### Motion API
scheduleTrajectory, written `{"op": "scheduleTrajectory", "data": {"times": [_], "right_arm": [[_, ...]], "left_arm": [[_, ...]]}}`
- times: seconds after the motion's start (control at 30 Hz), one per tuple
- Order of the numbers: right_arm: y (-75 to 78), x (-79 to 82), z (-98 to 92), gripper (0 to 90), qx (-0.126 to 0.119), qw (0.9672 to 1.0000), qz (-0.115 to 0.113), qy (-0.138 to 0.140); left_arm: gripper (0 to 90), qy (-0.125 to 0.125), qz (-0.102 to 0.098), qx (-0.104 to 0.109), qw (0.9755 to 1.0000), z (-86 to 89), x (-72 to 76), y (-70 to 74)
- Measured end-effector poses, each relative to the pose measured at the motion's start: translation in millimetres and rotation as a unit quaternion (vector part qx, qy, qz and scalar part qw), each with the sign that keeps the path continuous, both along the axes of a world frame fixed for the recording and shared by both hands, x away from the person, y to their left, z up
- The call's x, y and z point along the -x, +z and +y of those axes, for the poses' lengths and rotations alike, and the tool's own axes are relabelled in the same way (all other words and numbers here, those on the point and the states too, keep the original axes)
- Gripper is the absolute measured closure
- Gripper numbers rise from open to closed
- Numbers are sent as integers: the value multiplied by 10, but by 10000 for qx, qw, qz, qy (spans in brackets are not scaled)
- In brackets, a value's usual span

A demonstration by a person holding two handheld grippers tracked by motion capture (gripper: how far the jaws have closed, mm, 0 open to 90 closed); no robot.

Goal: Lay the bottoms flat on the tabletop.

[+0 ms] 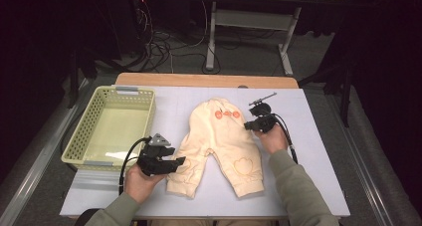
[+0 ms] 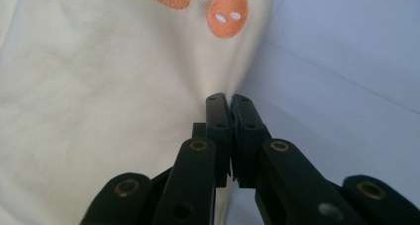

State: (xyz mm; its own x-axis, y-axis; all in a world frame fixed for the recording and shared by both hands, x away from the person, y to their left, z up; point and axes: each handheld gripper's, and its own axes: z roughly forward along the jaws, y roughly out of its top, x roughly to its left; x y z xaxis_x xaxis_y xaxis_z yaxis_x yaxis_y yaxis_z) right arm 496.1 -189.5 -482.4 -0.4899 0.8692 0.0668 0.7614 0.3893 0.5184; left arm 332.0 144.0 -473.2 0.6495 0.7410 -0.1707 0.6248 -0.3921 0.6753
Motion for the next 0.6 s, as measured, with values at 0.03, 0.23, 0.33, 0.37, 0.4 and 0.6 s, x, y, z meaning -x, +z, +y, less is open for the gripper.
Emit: {"op": "scheduleTrajectory", "data": {"times": [0.03,0.23,0.33,0.37,0.4,0.6], "right_arm": [[-22,-15,8,883,9,10000,25,-20],[-44,-24,4,883,17,9997,214,93],[15,33,-5,883,61,9996,153,235],[37,50,-22,882,41,9996,104,257],[72,72,-47,875,25,9996,77,259],[202,156,-221,770,58,9997,-126,198]], "left_arm": [[451,0,0,0,10000,0,0,0],[451,-30,36,1,10000,3,-10,-13],[451,-18,24,18,10000,6,-6,-11],[451,-18,24,18,10000,6,-6,-11],[451,-15,34,15,10000,5,-8,-14],[451,-96,109,-26,9999,-29,-17,-35]]}}
